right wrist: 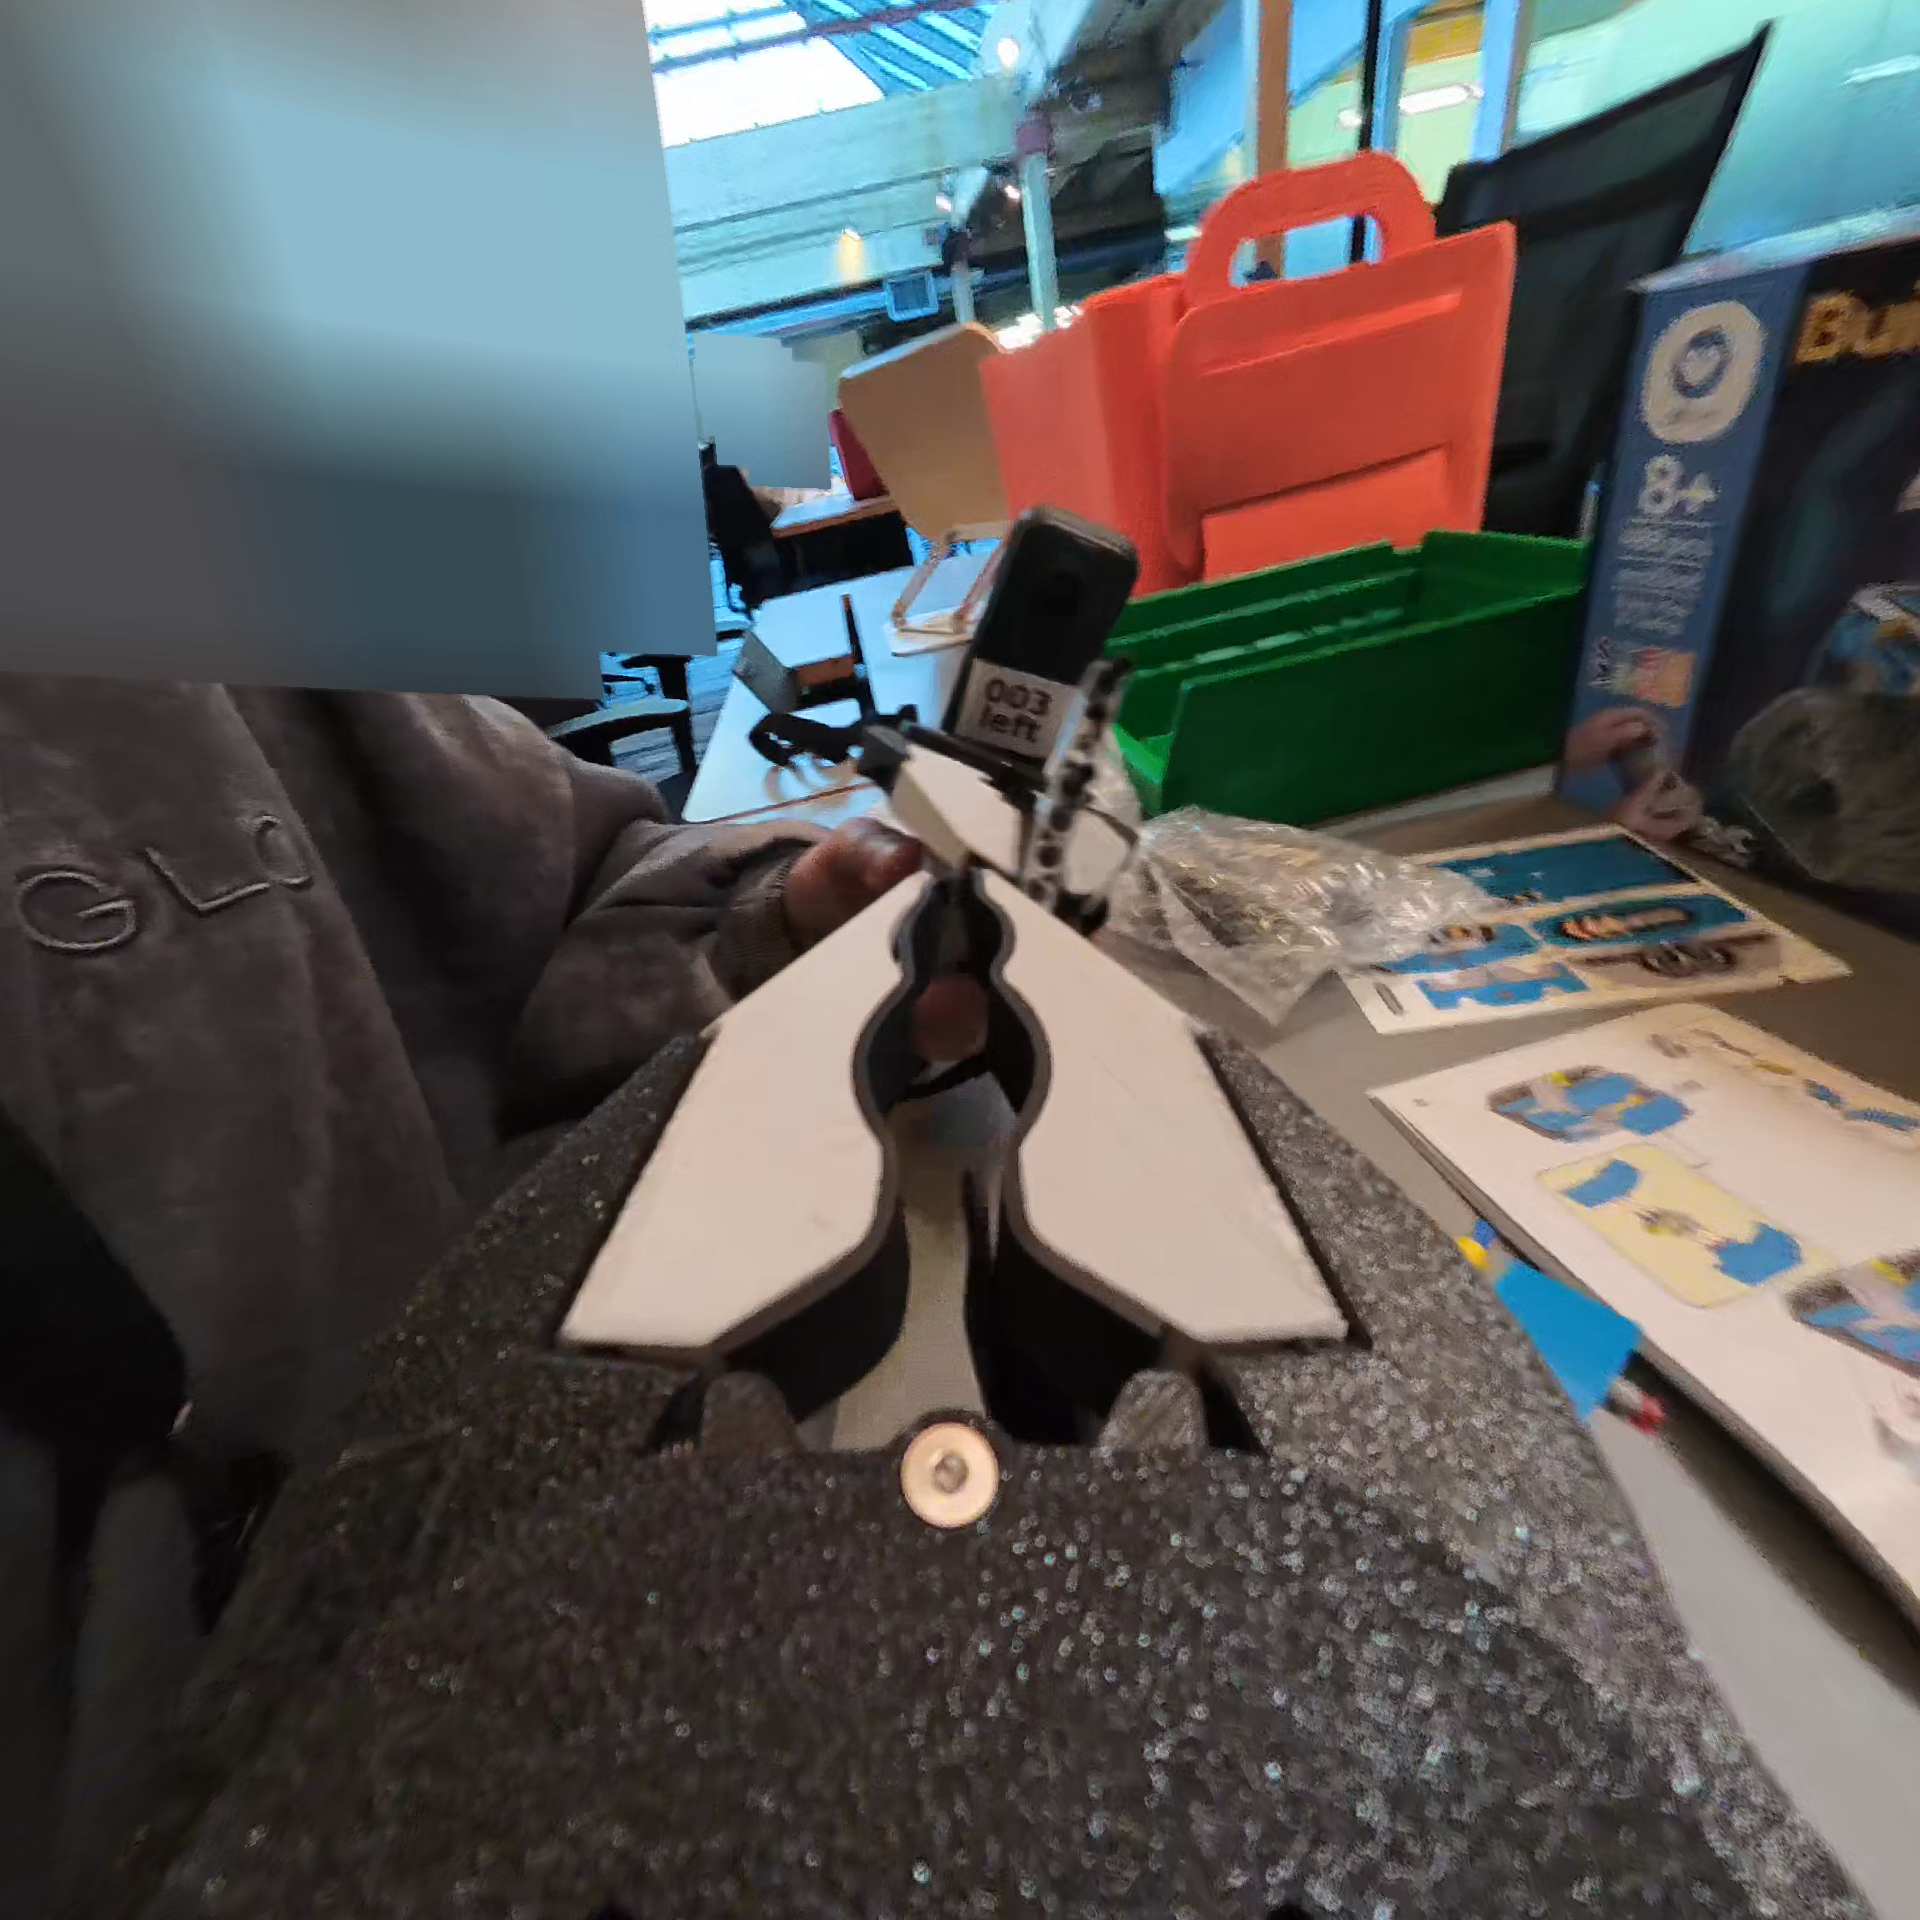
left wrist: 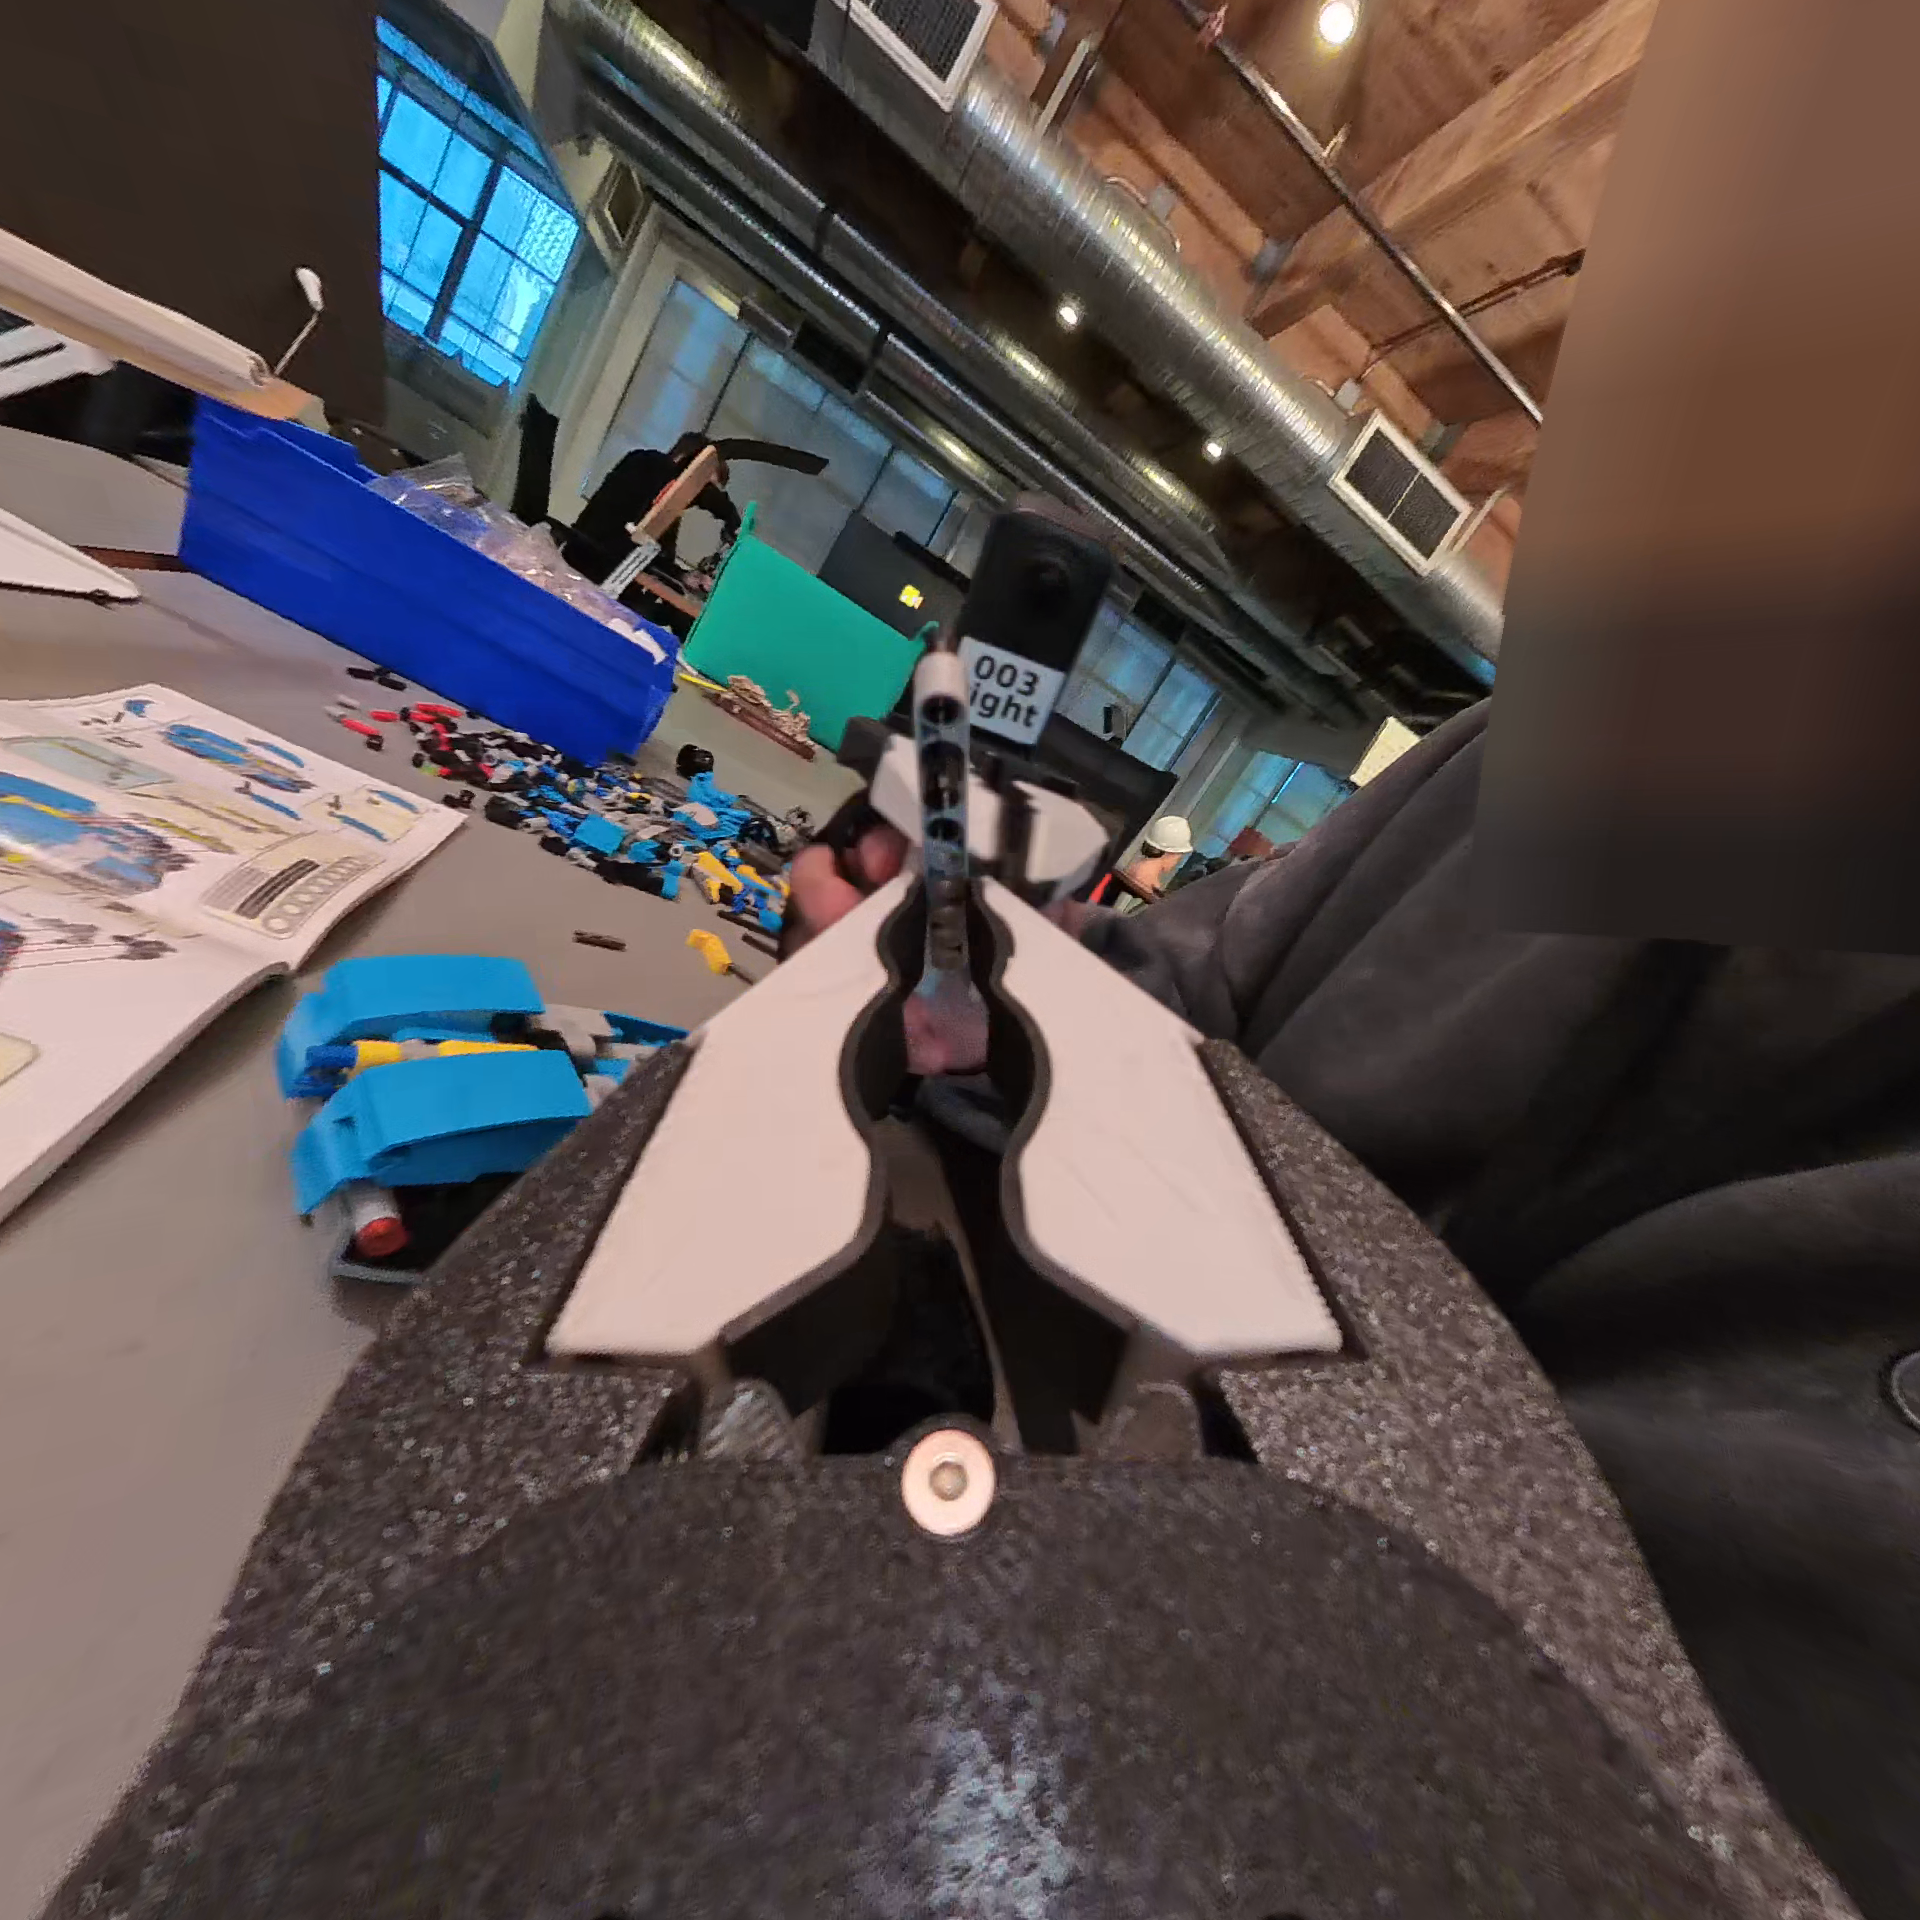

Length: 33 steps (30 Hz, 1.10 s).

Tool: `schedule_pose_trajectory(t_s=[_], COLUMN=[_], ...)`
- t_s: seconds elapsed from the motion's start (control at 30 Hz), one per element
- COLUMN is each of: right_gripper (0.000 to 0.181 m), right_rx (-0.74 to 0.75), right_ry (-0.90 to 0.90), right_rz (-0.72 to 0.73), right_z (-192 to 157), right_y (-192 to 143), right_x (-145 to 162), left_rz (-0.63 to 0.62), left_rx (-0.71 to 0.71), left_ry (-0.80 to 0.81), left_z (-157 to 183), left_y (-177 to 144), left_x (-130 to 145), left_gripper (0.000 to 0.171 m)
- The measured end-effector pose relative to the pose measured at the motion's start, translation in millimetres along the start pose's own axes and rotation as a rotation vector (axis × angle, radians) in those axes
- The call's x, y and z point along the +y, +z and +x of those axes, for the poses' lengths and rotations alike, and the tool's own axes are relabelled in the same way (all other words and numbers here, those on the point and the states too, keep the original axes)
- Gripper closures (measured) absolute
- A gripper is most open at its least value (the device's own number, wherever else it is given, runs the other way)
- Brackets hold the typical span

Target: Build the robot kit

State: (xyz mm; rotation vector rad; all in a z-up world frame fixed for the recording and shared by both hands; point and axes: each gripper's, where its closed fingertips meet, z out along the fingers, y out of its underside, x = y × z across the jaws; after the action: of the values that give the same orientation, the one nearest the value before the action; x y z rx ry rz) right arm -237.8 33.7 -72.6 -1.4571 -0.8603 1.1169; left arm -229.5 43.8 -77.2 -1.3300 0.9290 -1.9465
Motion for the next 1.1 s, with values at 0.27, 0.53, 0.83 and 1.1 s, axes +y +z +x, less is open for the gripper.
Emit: schedule_pose_trajectory(t_s=[0.27,0.53,0.83,1.1], right_gripper=[0.178,0.178,0.177,0.178], right_rx=[-0.019,-0.018,-0.024,-0.045], right_ry=[0.165,0.174,0.122,0.073], right_rz=[-0.016,-0.045,-0.062,-0.142], right_z=[7.3,7.7,3.0,-0.5], right_y=[-6.7,-4.3,-3.2,-4.2], right_x=[0.3,6.1,8.3,18.8], left_rz=[-0.028,-0.04,-0.003,-0.062], left_rx=[0.016,0.033,0.123,0.149], left_ry=[0.028,0.021,-0.142,-0.222], left_z=[4.3,6.5,9.8,8.1], left_y=[3.2,3.7,2.6,4.4], left_x=[5.8,8.9,8.8,20.0], left_gripper=[0.165,0.165,0.165,0.165])
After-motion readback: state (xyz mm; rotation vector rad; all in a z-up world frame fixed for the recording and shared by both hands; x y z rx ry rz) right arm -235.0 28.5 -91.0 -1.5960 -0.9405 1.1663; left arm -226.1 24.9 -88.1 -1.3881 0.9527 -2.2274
